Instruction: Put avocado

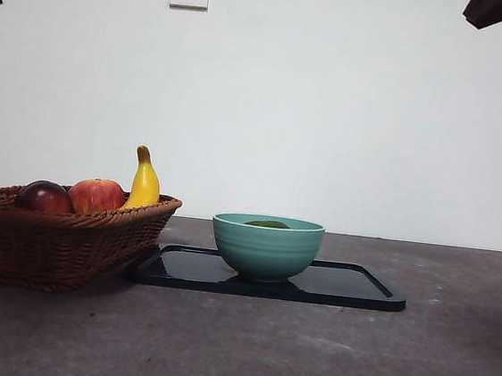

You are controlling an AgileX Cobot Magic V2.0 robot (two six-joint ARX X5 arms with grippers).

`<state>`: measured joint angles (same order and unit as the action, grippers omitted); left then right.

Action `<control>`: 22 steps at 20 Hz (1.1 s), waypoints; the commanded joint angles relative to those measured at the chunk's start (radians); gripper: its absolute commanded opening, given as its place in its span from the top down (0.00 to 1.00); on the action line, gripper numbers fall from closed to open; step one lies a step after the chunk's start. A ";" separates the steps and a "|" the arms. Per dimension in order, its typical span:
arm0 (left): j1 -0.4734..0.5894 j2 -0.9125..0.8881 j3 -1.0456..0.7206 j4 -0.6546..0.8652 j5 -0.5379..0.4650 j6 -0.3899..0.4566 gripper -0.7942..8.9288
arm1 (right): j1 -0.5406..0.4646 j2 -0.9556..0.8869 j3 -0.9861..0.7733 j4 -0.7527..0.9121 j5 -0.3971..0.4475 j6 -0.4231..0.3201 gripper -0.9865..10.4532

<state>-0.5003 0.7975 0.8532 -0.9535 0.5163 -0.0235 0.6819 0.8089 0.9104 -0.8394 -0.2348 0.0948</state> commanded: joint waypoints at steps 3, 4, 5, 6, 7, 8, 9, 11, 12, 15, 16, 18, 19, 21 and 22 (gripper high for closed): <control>-0.006 0.005 0.009 0.008 0.004 0.012 0.91 | 0.010 0.006 0.005 0.009 0.000 0.010 0.91; -0.006 0.005 0.010 0.008 0.004 0.012 0.91 | 0.010 0.006 0.005 0.009 -0.001 0.010 0.91; -0.002 -0.002 0.010 0.021 -0.014 0.024 0.91 | 0.010 0.006 0.005 0.009 0.000 0.010 0.91; 0.013 -0.019 0.010 0.056 -0.061 0.079 0.91 | 0.010 0.006 0.005 0.009 0.000 0.010 0.91; 0.037 -0.045 0.009 0.119 -0.104 0.134 0.91 | 0.010 0.006 0.005 0.009 0.000 0.010 0.91; 0.072 -0.076 0.007 0.214 -0.121 0.163 0.91 | 0.010 0.006 0.005 0.009 -0.001 0.010 0.91; 0.116 -0.113 0.001 0.314 -0.124 0.179 0.91 | 0.010 0.006 0.005 0.009 -0.001 0.010 0.91; 0.218 -0.195 -0.037 0.515 -0.142 0.215 0.91 | 0.010 0.006 0.005 0.009 -0.001 0.010 0.91; 0.271 -0.238 -0.071 0.612 -0.164 0.226 0.91 | 0.010 0.006 0.005 0.009 0.000 0.010 0.91; 0.402 -0.364 -0.204 0.795 -0.283 0.229 0.91 | 0.010 0.006 0.005 0.009 0.000 0.010 0.91; 0.434 -0.405 -0.257 0.827 -0.322 0.228 0.91 | 0.010 0.006 0.005 0.009 0.000 0.010 0.91; 0.481 -0.483 -0.361 0.871 -0.375 0.228 0.91 | 0.010 0.006 0.005 0.009 0.000 0.010 0.91; 0.496 -0.520 -0.413 0.884 -0.391 0.226 0.91 | 0.010 0.006 0.005 0.009 0.000 0.010 0.91; 0.518 -0.585 -0.513 0.907 -0.397 0.220 0.91 | 0.010 0.006 0.005 0.009 0.000 0.010 0.91; 0.526 -0.614 -0.562 0.919 -0.397 0.216 0.91 | 0.010 0.006 0.005 0.009 0.000 0.010 0.91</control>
<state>0.0250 0.1799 0.2905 -0.0475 0.1249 0.1932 0.6819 0.8089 0.9104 -0.8394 -0.2348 0.0948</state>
